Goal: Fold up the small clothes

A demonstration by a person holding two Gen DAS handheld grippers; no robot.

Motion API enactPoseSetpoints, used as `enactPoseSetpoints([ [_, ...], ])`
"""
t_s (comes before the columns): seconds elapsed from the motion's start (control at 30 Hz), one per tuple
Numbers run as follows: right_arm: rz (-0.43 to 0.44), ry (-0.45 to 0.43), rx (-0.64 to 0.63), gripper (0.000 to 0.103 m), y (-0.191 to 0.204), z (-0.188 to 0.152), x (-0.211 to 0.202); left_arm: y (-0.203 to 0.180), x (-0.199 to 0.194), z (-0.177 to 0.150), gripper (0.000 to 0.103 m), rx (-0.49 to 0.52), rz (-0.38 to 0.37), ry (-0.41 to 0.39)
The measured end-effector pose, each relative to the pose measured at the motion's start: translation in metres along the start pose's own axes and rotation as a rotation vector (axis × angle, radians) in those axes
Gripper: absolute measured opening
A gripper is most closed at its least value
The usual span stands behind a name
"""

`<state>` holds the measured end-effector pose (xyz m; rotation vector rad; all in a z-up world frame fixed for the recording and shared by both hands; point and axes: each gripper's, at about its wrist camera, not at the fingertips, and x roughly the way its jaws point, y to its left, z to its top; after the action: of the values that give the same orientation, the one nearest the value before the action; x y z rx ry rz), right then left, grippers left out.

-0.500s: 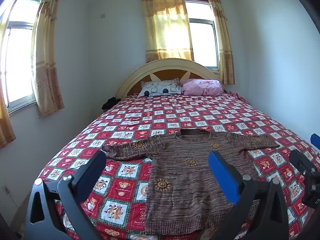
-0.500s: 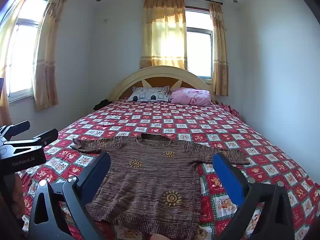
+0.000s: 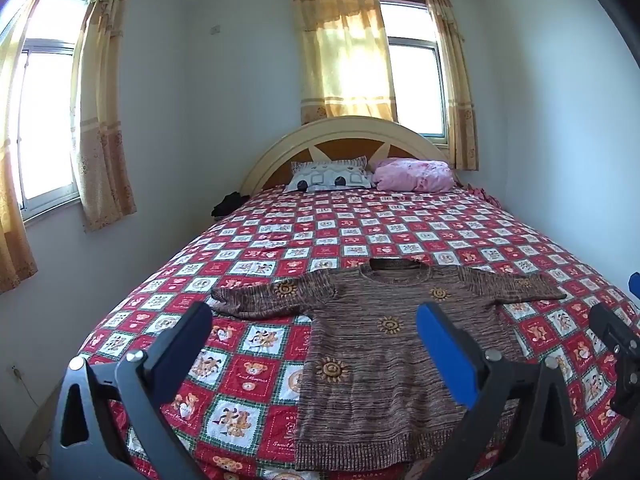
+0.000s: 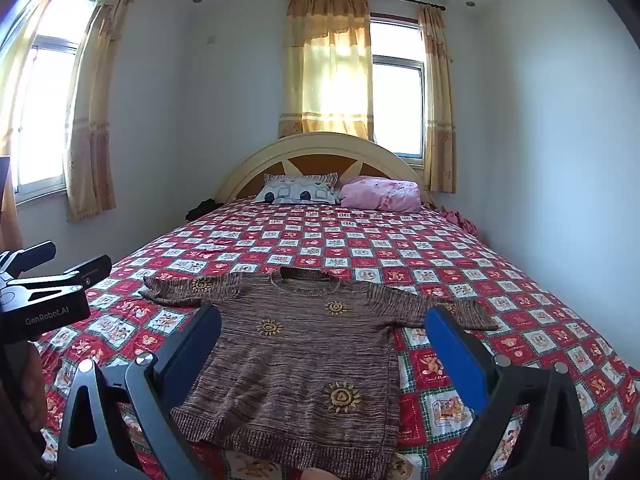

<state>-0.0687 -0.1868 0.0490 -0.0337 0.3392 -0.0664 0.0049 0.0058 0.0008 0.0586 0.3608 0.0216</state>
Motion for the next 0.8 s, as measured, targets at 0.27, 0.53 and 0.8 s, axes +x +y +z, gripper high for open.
enactPoseSetpoints([
  [0.27,-0.003,0.0,0.002,0.102,0.0003,-0.0015,0.0006,0.0016,0.0001,-0.0006,0.103,0.001,0.002,-0.001],
  [0.53,-0.004,0.002,0.001,0.102,-0.0014,-0.0032,0.0013,0.0018,0.0017,-0.001,0.103,-0.002,0.004,-0.002],
  [0.8,-0.004,0.004,0.001,0.102,-0.0007,-0.0027,0.0008,0.0024,0.0012,-0.002,0.103,-0.002,0.006,-0.007],
])
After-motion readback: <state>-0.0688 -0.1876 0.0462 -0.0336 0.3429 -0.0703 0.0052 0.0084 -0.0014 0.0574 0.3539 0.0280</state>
